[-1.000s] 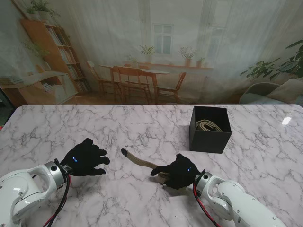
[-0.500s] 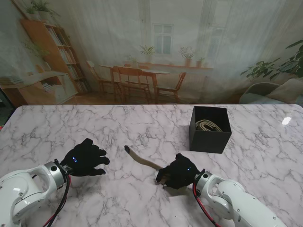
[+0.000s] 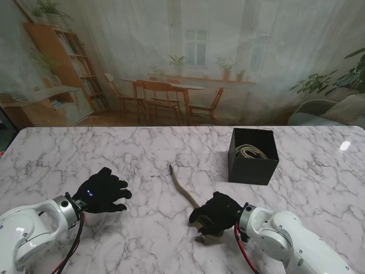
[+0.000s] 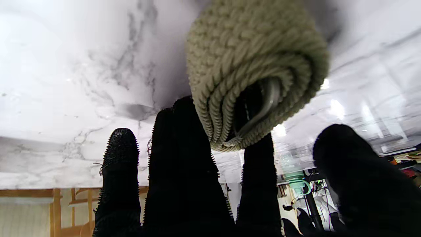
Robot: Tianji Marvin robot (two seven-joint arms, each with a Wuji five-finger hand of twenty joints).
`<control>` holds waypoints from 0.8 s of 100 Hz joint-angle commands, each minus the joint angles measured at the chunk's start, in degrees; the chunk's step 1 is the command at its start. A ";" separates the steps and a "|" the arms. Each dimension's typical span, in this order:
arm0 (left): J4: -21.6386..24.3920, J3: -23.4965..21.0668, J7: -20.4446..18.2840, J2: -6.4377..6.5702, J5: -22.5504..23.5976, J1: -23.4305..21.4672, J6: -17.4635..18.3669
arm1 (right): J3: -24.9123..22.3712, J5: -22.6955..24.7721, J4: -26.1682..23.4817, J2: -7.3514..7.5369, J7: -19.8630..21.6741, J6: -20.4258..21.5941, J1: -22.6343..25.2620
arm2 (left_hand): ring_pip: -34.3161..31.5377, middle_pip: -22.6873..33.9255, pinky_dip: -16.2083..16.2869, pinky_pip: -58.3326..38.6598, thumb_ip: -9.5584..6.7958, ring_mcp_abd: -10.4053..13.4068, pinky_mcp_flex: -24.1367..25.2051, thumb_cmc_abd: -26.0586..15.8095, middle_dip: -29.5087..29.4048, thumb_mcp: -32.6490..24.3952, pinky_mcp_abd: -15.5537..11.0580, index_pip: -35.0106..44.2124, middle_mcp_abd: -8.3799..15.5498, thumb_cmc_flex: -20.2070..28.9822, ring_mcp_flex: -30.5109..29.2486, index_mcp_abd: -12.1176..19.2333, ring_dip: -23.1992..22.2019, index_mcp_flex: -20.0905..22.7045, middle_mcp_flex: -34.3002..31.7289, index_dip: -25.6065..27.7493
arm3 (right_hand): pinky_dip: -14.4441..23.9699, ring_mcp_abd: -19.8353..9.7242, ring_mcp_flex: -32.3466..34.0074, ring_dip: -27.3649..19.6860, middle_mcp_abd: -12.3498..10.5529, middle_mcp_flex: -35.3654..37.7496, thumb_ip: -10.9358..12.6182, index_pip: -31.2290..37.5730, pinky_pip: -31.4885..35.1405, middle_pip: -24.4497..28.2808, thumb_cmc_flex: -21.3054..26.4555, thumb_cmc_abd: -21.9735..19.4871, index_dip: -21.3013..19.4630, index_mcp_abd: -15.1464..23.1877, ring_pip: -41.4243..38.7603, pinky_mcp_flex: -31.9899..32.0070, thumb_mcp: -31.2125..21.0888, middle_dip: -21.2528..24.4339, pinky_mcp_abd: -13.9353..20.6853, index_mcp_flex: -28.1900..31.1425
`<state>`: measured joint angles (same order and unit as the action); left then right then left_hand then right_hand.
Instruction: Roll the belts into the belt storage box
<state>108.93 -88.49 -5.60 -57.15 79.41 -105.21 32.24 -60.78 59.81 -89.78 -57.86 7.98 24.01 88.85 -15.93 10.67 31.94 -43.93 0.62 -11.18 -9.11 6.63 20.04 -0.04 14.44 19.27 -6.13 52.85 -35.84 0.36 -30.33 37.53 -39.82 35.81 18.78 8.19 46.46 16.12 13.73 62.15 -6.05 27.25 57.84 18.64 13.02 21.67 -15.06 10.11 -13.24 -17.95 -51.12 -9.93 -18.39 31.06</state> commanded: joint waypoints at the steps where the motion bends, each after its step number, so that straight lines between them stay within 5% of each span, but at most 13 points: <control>1: -0.18 0.07 -0.61 0.01 0.16 -0.22 -0.28 | -0.17 -1.60 -0.18 0.64 3.03 0.38 1.34 | 0.88 -0.66 0.14 1.29 0.26 -0.38 0.69 -2.03 -0.06 0.75 2.66 0.07 -0.52 0.09 0.88 0.33 0.40 1.46 -0.13 0.42 | -1.20 -4.08 -1.04 -2.98 -5.65 -5.15 1.72 3.03 -0.93 -13.80 -0.38 1.53 -0.70 -23.43 2.75 0.19 -4.82 4.63 0.99 -0.75; 15: -0.31 0.11 -0.63 0.02 0.16 -0.20 -0.43 | -1.66 -3.91 -3.00 1.28 10.08 0.07 2.02 | 0.89 -0.64 0.13 1.30 0.28 -0.38 0.69 -2.07 -0.05 0.79 2.66 0.06 -0.54 0.00 0.88 0.33 0.41 1.43 -0.17 0.41 | -3.97 -3.86 -4.71 -6.69 -4.66 -9.61 3.57 1.21 -2.30 -15.93 1.92 7.85 -0.24 -25.24 4.36 0.83 -18.45 5.30 2.26 -5.00; 32: -0.41 0.26 -0.90 0.02 0.05 -0.09 -0.60 | -2.34 -2.90 -3.86 1.55 11.55 0.25 2.37 | 0.90 -0.63 0.12 1.33 0.26 -0.35 0.70 -2.04 -0.05 0.75 2.60 0.08 -0.61 0.11 0.89 0.35 0.41 1.47 -0.19 0.43 | -5.25 -3.71 -5.94 -7.53 -4.67 -11.46 8.87 0.76 -3.15 -16.26 8.48 16.44 -1.40 -25.35 4.17 -0.16 -37.89 5.47 4.97 -7.04; 42: -0.45 0.34 -1.13 0.03 0.00 0.03 -0.54 | -2.35 -1.50 -4.42 1.77 12.87 0.16 2.35 | 0.90 -0.66 0.13 1.32 0.26 -0.37 0.69 -2.05 -0.06 0.77 2.60 0.08 -0.61 0.06 0.90 0.29 0.41 1.49 -0.14 0.43 | -5.73 -3.70 -6.99 -7.90 -4.53 -13.49 14.70 0.48 -3.93 -16.77 14.94 19.71 -1.86 -25.69 4.94 -0.34 -38.83 5.64 6.81 -9.23; 57: -0.50 0.44 -1.48 0.06 -0.10 0.28 -0.31 | -2.33 -0.86 -5.25 1.99 14.77 -0.36 2.37 | 0.90 -0.64 0.14 1.30 0.26 -0.34 0.65 -1.97 -0.05 0.76 2.63 0.11 -0.50 0.13 0.90 0.36 0.41 1.51 -0.16 0.45 | -6.39 -2.08 -8.01 -8.68 -2.43 -16.48 15.09 0.19 -5.16 -17.37 17.69 20.19 -2.00 -26.36 6.37 -0.43 -38.83 5.84 6.69 -11.00; 60: -0.54 0.47 -1.51 0.07 -0.11 0.35 -0.28 | -2.35 -1.15 -5.39 1.98 15.06 -0.68 2.43 | 0.90 -0.66 0.13 1.30 0.26 -0.36 0.66 -2.02 -0.06 0.76 2.60 0.07 -0.53 0.11 0.89 0.37 0.41 1.44 -0.12 0.44 | -6.67 -1.06 -8.13 -8.93 -1.28 -17.15 14.21 0.17 -5.64 -17.49 15.23 19.35 -1.91 -26.48 6.79 -0.43 -38.79 5.90 5.92 -10.94; 64: -0.57 0.50 -1.58 0.08 -0.13 0.41 -0.26 | -2.40 -1.84 -5.59 1.96 15.53 -1.30 2.52 | 0.89 -0.65 0.13 1.30 0.25 -0.31 0.66 -1.97 -0.05 0.74 2.61 0.09 -0.56 0.18 0.89 0.40 0.41 1.46 -0.15 0.44 | -7.32 0.37 -8.13 -9.40 0.44 -17.96 9.87 0.08 -6.40 -17.52 10.76 15.85 -1.30 -26.49 7.48 -0.75 -38.81 6.00 4.95 -10.67; 69: -0.58 0.51 -1.64 0.08 -0.11 0.44 -0.26 | -2.39 -3.12 -5.78 1.86 15.80 -2.60 2.72 | 0.88 -0.63 0.14 1.29 0.25 -0.39 0.66 -1.96 -0.05 0.73 2.66 0.10 -0.50 0.22 0.87 0.35 0.40 1.44 -0.20 0.45 | -7.77 1.98 -7.97 -9.59 2.13 -18.40 6.56 0.46 -6.77 -17.57 7.89 8.51 -0.77 -26.32 7.73 -1.00 -34.73 6.07 4.03 -10.01; 80: -0.59 0.47 -1.58 0.08 -0.05 0.39 -0.31 | -2.45 -4.60 -5.77 1.65 15.53 -4.09 2.96 | 0.88 -0.64 0.13 1.30 0.26 -0.34 0.71 -1.97 -0.05 0.75 2.65 0.11 -0.48 0.19 0.89 0.41 0.41 1.44 -0.15 0.45 | -8.24 2.92 -7.07 -9.57 2.81 -17.62 5.17 1.84 -6.65 -17.33 6.10 -7.36 0.92 -25.98 7.52 -1.50 -20.60 6.05 3.69 -7.64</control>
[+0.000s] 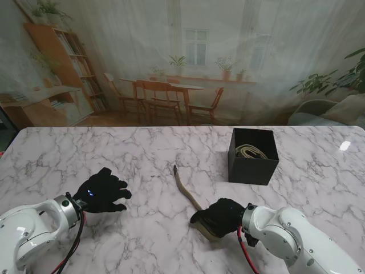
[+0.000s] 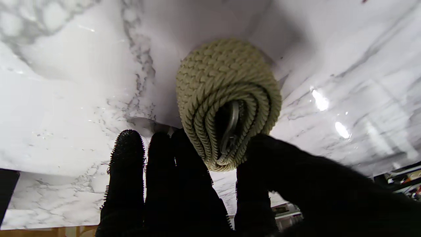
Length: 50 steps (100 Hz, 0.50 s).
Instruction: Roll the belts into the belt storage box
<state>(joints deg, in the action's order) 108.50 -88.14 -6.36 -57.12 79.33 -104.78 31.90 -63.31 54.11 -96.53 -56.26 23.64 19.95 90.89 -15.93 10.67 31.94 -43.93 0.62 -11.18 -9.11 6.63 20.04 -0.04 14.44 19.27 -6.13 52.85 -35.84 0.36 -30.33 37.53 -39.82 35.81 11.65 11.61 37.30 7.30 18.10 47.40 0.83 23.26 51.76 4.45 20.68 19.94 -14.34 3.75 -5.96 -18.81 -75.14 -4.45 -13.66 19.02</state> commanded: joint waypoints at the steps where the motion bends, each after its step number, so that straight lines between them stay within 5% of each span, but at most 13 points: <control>1: -0.16 0.12 -0.81 0.06 0.05 -0.06 0.02 | 0.11 0.97 1.02 0.02 -0.27 -0.13 0.91 | 0.89 -0.63 0.13 1.29 0.26 -0.32 0.69 -1.96 -0.05 0.75 2.62 0.13 -0.48 0.18 0.90 0.35 0.41 1.48 -0.17 0.46 | -1.11 -0.53 2.25 -0.73 -1.65 -2.65 -1.81 5.93 -0.49 -3.11 -1.41 -6.38 0.34 -19.63 0.18 -0.72 4.25 0.56 -1.01 4.69; 14: -0.18 0.00 -0.43 0.06 0.35 -0.25 -0.14 | 0.27 0.71 1.28 -0.17 -1.46 -0.63 0.95 | 0.88 -0.63 0.13 1.28 0.25 -0.35 0.63 -1.95 -0.05 0.71 2.57 0.11 -0.54 0.28 0.87 0.39 0.40 1.43 -0.17 0.45 | -0.66 -0.28 6.14 -0.31 -1.49 1.07 -2.51 7.36 1.30 -2.22 3.63 -6.39 1.03 -20.42 -0.99 -4.17 5.69 0.25 -1.22 7.12; 39: -0.30 -0.08 0.06 0.07 0.65 -0.37 -0.21 | 0.46 1.59 0.95 -0.51 -3.57 -1.72 1.32 | 0.84 -0.62 0.12 1.30 0.27 -0.36 0.66 -2.12 -0.04 0.77 2.62 0.07 -0.49 0.13 0.81 0.33 0.38 1.38 -0.17 0.41 | -4.42 3.52 14.36 -0.92 1.72 3.20 -2.53 11.96 2.45 -1.90 17.93 7.52 2.44 -20.22 -0.67 -14.16 -4.86 0.05 -7.54 5.09; 45: -0.36 -0.08 0.18 0.07 0.70 -0.40 -0.22 | 0.33 2.14 0.49 -0.51 -3.44 -2.13 1.55 | 0.83 -0.62 0.12 1.30 0.28 -0.39 0.66 -2.19 -0.03 0.78 2.62 0.10 -0.54 0.10 0.83 0.34 0.37 1.43 -0.16 0.42 | -5.00 3.91 15.59 -0.77 1.93 4.48 -2.73 12.47 2.59 -1.53 18.59 8.06 2.41 -20.11 -1.13 -15.57 -5.13 -0.07 -8.48 6.09; 50: -0.40 -0.06 0.21 0.08 0.70 -0.40 -0.25 | 0.31 2.15 0.53 -0.59 -3.87 -2.35 1.62 | 0.83 -0.58 0.11 1.31 0.28 -0.44 0.65 -2.29 -0.02 0.77 2.61 0.11 -0.56 0.10 0.84 0.30 0.36 1.45 -0.23 0.42 | -6.88 4.61 16.55 -0.67 1.83 6.02 -3.38 12.67 2.56 -1.32 14.12 5.39 2.65 -19.83 -1.48 -16.45 -3.26 -0.16 -10.00 8.66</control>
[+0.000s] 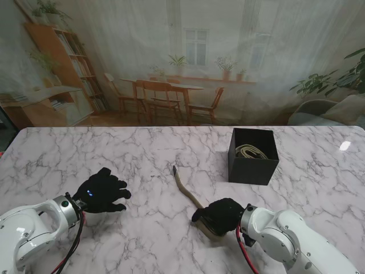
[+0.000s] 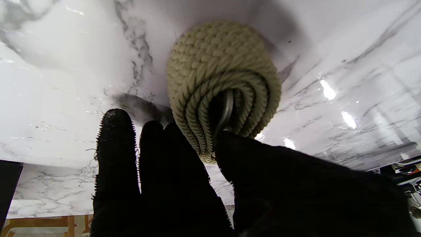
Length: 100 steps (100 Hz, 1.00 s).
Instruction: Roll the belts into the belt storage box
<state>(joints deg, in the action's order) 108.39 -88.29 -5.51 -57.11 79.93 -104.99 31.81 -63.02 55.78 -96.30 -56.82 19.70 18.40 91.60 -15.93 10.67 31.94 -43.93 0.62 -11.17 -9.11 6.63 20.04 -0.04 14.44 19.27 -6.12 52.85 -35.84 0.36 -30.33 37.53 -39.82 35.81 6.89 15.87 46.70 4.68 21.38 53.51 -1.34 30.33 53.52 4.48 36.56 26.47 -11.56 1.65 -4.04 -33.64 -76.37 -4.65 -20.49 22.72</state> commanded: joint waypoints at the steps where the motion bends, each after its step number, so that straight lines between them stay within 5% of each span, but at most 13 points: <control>1: -0.31 0.10 -0.63 0.06 0.11 -0.19 -0.17 | 0.02 0.38 0.27 -0.03 0.13 -0.96 0.94 | 0.83 -0.59 0.10 1.32 0.28 -0.45 0.66 -2.30 -0.02 0.76 2.61 0.10 -0.56 0.13 0.85 0.26 0.36 1.43 -0.21 0.41 | -2.51 0.51 7.26 1.97 -1.43 0.17 -1.46 5.53 0.79 -1.30 -3.71 -2.79 -0.05 -17.71 -3.45 -1.66 -0.62 0.01 -3.55 5.48; 7: -0.34 0.12 -0.59 0.06 0.14 -0.21 -0.25 | 0.12 -1.07 0.10 -0.16 0.31 -2.30 1.12 | 0.76 -0.55 0.09 1.32 0.30 -0.37 0.62 -2.51 0.00 0.77 2.62 0.11 -0.48 0.07 0.75 0.13 0.33 1.50 -0.29 0.40 | -4.42 1.22 7.92 2.04 -1.00 1.21 -2.06 4.86 0.94 -1.07 -10.03 -11.58 0.40 -18.06 -3.75 -1.67 8.25 -0.11 -4.80 8.24; 18: -0.34 0.11 -0.43 0.07 0.39 -0.30 -0.40 | 0.34 -0.82 -0.23 -0.32 -0.59 -2.96 1.26 | 0.70 -0.50 0.08 1.32 0.34 -0.46 0.63 -2.73 0.02 0.78 2.65 0.12 -0.55 0.12 0.68 0.06 0.28 1.54 -0.38 0.37 | -6.21 0.49 10.73 2.52 -0.98 4.54 -4.08 4.78 2.02 -0.29 -6.90 -19.25 0.25 -18.62 -5.24 -2.66 21.44 -0.38 -4.52 11.06; 30: -0.32 0.09 -0.45 0.07 0.44 -0.36 -0.42 | 0.74 0.65 0.03 -0.39 -1.85 -2.90 1.19 | 0.65 -0.48 0.07 1.32 0.41 -0.45 0.62 -3.25 0.04 0.89 2.62 0.03 -0.54 -0.13 0.60 -0.03 0.24 1.50 -0.40 0.27 | -5.89 -1.47 15.75 3.98 -3.50 12.22 -4.72 5.34 5.85 1.72 -0.96 -19.43 -0.52 -17.05 -9.48 -6.01 26.51 -0.98 -3.71 11.03; 39: -0.34 0.11 -0.44 0.08 0.46 -0.35 -0.41 | 0.96 2.21 0.32 -0.45 -3.30 -2.72 1.15 | 0.58 -0.44 0.06 1.31 0.46 -0.56 0.59 -3.49 0.06 0.92 2.61 0.00 -0.59 -0.12 0.54 -0.06 0.19 1.50 -0.46 0.23 | -5.13 -2.20 19.64 5.12 -4.49 17.58 -8.14 9.63 10.38 3.82 4.26 -15.57 3.80 -14.03 -14.20 -9.45 27.93 -1.67 -3.65 10.01; 64: -0.43 0.13 -0.16 0.08 0.56 -0.39 -0.42 | 0.90 2.82 0.25 -0.66 -4.87 -3.28 1.48 | 0.40 -0.34 0.01 1.29 0.57 -0.60 0.55 -4.09 0.13 1.04 2.61 -0.09 -0.62 -0.09 0.38 -0.39 0.04 1.44 -0.62 0.10 | -4.41 0.20 25.76 6.67 -2.27 20.62 -9.28 16.39 16.66 13.18 8.62 -9.18 8.53 -15.06 -21.60 -16.13 24.84 -5.27 -7.10 10.93; 79: -0.50 0.18 -0.13 0.09 0.58 -0.41 -0.48 | 0.82 1.91 0.34 -0.83 -5.24 -4.47 1.75 | 0.27 -0.24 -0.03 1.26 0.57 -0.60 0.50 -4.12 0.18 1.06 2.56 -0.06 -0.56 0.00 0.26 -0.49 -0.06 1.47 -0.77 0.08 | -5.98 0.22 25.44 6.45 -2.97 19.88 -9.30 15.87 16.80 14.06 2.65 -14.26 8.13 -14.90 -22.42 -15.82 26.81 -5.28 -8.01 12.75; 84: -0.49 0.20 -0.18 0.09 0.62 -0.42 -0.53 | 0.69 1.81 0.52 -0.85 -5.41 -4.31 1.81 | 0.24 -0.25 -0.04 1.24 0.57 -0.66 0.50 -4.05 0.19 1.10 2.58 -0.04 -0.71 -0.04 0.21 -0.42 -0.09 1.49 -0.73 0.08 | -6.44 -0.41 24.25 6.37 -3.79 18.56 -8.35 15.08 16.16 13.53 -1.25 -15.44 6.14 -13.75 -21.24 -14.49 25.95 -5.11 -6.95 13.17; 87: -0.51 0.23 -0.25 0.09 0.62 -0.41 -0.55 | 0.65 1.74 0.66 -0.88 -5.66 -4.26 1.83 | 0.24 -0.23 -0.05 1.24 0.57 -0.70 0.51 -4.08 0.19 1.10 2.62 -0.03 -0.64 -0.05 0.23 -0.44 -0.10 1.48 -0.78 0.08 | -6.37 -0.60 23.95 6.80 -4.00 18.06 -5.01 11.74 15.97 13.32 -6.37 -18.56 0.84 -13.97 -20.66 -14.08 28.69 -5.14 -6.71 14.27; 100: -0.77 0.74 -0.83 0.12 0.37 -0.06 -0.66 | 0.51 2.42 1.19 -0.88 -6.61 -3.63 1.87 | 0.33 -0.28 -0.09 1.25 0.54 -0.64 0.58 -4.01 0.18 1.12 2.66 -0.16 -0.68 -0.19 0.42 -0.50 -0.09 1.29 -0.67 -0.03 | -5.54 -3.38 22.06 6.95 -7.07 16.63 -4.09 9.69 15.03 11.12 -14.90 -19.92 -2.69 -14.23 -18.88 -11.75 32.79 -4.32 -3.09 17.61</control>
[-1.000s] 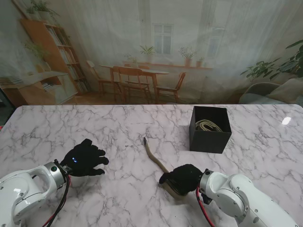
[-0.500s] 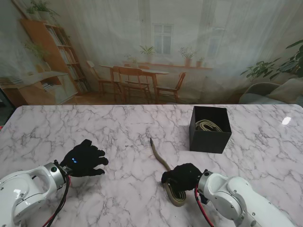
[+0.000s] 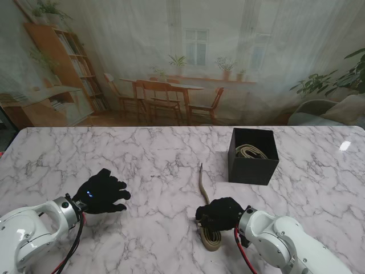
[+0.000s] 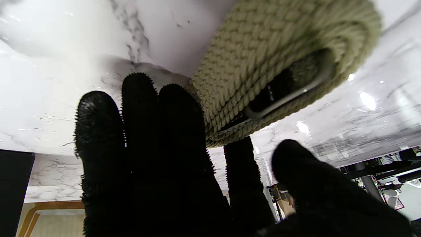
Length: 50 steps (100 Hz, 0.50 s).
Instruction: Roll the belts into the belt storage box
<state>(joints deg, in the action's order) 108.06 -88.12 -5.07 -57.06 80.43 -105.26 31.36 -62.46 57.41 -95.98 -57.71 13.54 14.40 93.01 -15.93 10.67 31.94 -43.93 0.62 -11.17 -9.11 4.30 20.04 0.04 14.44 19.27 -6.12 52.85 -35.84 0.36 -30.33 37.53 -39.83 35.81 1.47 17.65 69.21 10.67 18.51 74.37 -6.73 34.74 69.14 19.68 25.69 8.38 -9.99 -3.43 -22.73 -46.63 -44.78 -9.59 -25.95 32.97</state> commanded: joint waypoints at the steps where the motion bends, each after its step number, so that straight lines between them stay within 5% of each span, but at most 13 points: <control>1: -0.48 0.65 -1.33 0.08 -0.17 0.27 -0.22 | -0.05 0.94 0.95 0.01 -0.58 0.51 0.44 | 0.33 -0.29 -0.09 1.25 0.54 -0.62 0.58 -1.66 0.18 1.04 2.66 -0.16 -0.66 -0.18 0.42 -0.43 -0.09 1.30 -0.63 -0.03 | 0.04 -5.58 -0.69 1.01 -4.62 -4.40 1.35 5.29 -0.76 -4.42 -4.58 -1.78 -4.54 -8.88 0.06 1.55 1.29 0.75 2.83 7.74; 14: -1.82 2.65 -2.17 0.19 -0.96 2.18 -0.22 | 0.05 3.75 1.92 0.18 -2.54 2.78 0.06 | 0.54 -0.79 -0.07 1.15 0.45 -0.47 0.56 -1.47 -0.01 0.99 2.52 -1.01 -0.83 -0.29 0.81 -0.64 0.00 -0.02 0.61 -0.50 | 2.79 -9.51 -2.93 1.99 -8.79 -5.45 1.67 4.67 -2.34 -6.90 -6.82 -1.25 -7.30 -4.58 2.36 5.22 1.55 1.43 8.54 9.99; 50: -8.01 12.30 -5.56 0.44 -5.30 11.55 -2.43 | 0.79 6.21 3.88 0.47 -5.62 7.62 -1.37 | 2.95 -4.93 -0.71 2.39 0.04 -0.21 1.48 -2.94 -4.10 1.16 0.65 -8.86 -1.08 -1.82 6.20 -2.20 1.84 -8.41 12.93 -7.79 | 6.31 -12.88 -4.77 2.55 -12.38 -6.65 2.18 3.72 -3.49 -7.03 -7.95 1.86 -9.38 -0.41 3.78 9.25 -1.01 1.18 13.64 10.31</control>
<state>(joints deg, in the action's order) 100.80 -77.10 -9.26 -56.34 75.80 -95.23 29.35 -62.29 62.88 -93.26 -57.51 8.30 21.40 91.83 -14.71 6.93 31.94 -43.82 0.62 -11.04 -8.57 3.62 17.64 -0.04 14.44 12.14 -6.77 52.17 -31.65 -0.96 -29.62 31.36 -30.31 29.59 6.51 13.91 65.02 12.33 15.43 72.22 -6.07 31.01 65.77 18.98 20.17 9.65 -15.15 1.68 -21.56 -38.70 -44.19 -8.73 -18.96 34.26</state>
